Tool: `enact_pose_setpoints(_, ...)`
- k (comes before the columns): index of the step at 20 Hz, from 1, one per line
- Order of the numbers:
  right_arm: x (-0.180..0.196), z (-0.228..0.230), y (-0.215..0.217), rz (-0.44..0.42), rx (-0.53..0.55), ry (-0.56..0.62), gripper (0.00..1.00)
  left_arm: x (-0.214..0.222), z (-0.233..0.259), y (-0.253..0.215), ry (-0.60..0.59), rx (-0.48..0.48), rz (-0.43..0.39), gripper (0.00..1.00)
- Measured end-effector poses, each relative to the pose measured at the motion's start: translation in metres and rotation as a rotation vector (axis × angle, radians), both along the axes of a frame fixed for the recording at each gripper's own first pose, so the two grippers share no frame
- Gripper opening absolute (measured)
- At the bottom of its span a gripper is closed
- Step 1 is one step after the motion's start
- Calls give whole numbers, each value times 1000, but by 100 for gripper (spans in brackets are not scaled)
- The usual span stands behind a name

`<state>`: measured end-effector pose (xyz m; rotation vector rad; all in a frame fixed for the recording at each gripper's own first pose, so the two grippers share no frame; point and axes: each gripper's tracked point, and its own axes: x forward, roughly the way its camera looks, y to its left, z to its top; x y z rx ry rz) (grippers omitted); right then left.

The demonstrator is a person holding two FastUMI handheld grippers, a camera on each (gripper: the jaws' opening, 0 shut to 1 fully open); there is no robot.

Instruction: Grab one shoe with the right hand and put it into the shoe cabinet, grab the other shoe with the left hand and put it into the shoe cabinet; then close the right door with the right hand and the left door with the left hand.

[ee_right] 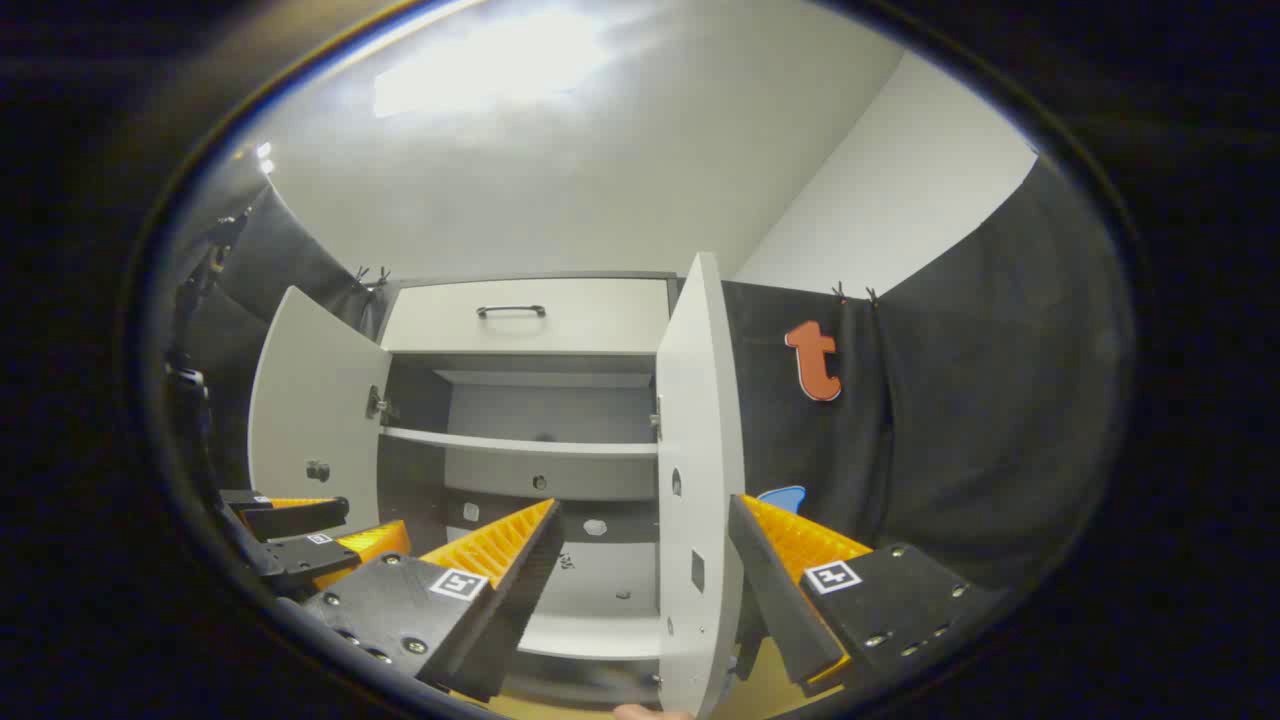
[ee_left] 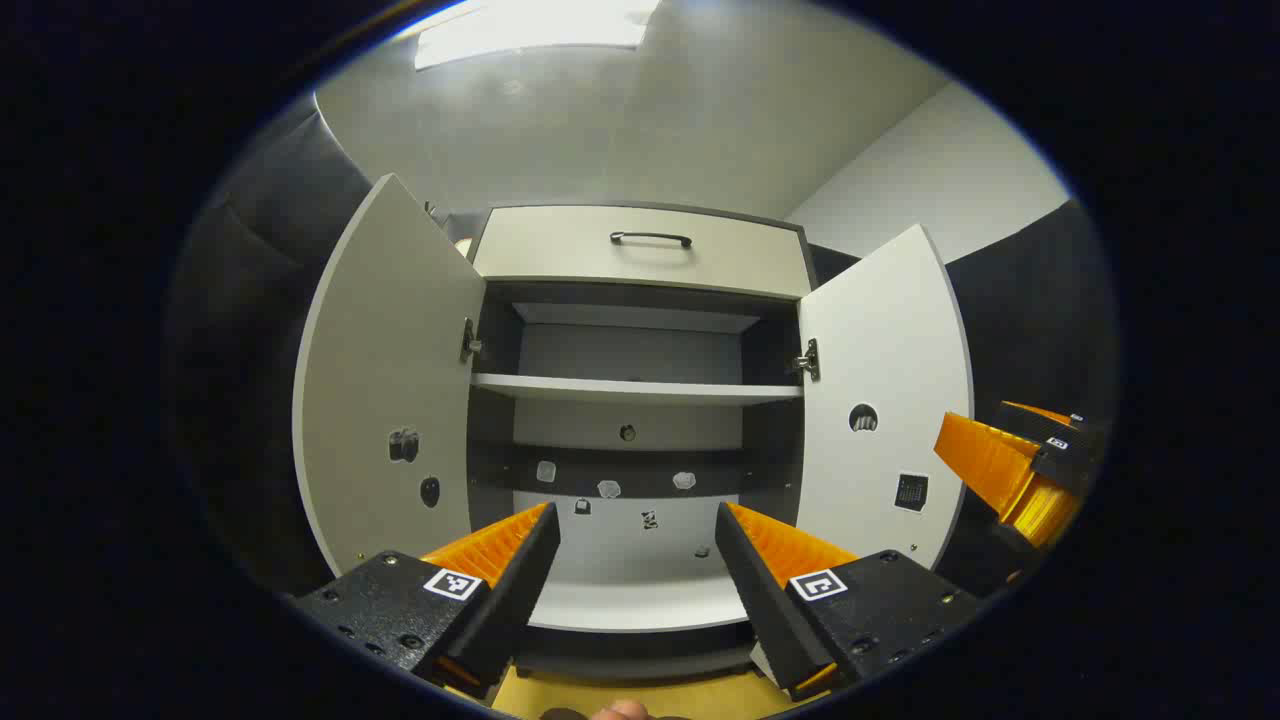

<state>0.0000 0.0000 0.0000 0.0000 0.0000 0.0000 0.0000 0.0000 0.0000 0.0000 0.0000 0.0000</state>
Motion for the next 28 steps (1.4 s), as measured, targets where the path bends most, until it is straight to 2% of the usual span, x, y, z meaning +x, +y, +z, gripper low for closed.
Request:
enact_pose_setpoints(1, -3, -2, 6, 5, -9, 6, 95, -2, 0, 3, 1, 2, 0, 96)
enact_pose_setpoints(2, -7, -6, 15, 10, -18, 14, 99, -3, -1, 6, 2, 2, -1, 96)
enact_pose_setpoints(3, -9, -8, 21, 15, -22, 20, 95, -4, -2, 8, 6, 0, -3, 96)
enact_pose_setpoints(8, -8, -33, 50, 59, -41, 74, 99, -9, -13, 34, 36, 3, 9, 96)
enact_pose_setpoints(12, -7, -53, 70, 73, -63, 113, 99, -7, -19, 54, 48, 5, 17, 96)
enact_pose_setpoints(14, -7, -61, 80, 86, -56, 116, 96, -4, -20, 62, 49, 8, 17, 96)
enact_pose_setpoints(15, -6, -70, 87, 101, -44, 128, 98, -3, -21, 67, 50, 8, 16, 92)
enact_pose_setpoints(16, -6, -86, 92, 111, -28, 158, 96, -3, -22, 70, 50, 8, 15, 92)
enact_pose_setpoints(19, -14, -150, 99, 129, -2, 268, 98, -1, -22, 85, 43, 15, 22, 96)
enact_pose_setpoints(21, -22, -191, 102, 131, 0, 326, 98, 0, -26, 94, 52, 22, 27, 92)
enact_pose_setpoints(22, -28, -211, 103, 134, 2, 349, 96, 0, -28, 97, 56, 22, 26, 96)
enact_pose_setpoints(24, -47, -255, 104, 140, 6, 410, 96, 0, -28, 103, 57, 19, 26, 96)
enact_pose_setpoints(28, -101, -359, 99, 155, -26, 613, 99, -2, -30, 115, 55, 23, 43, 96)
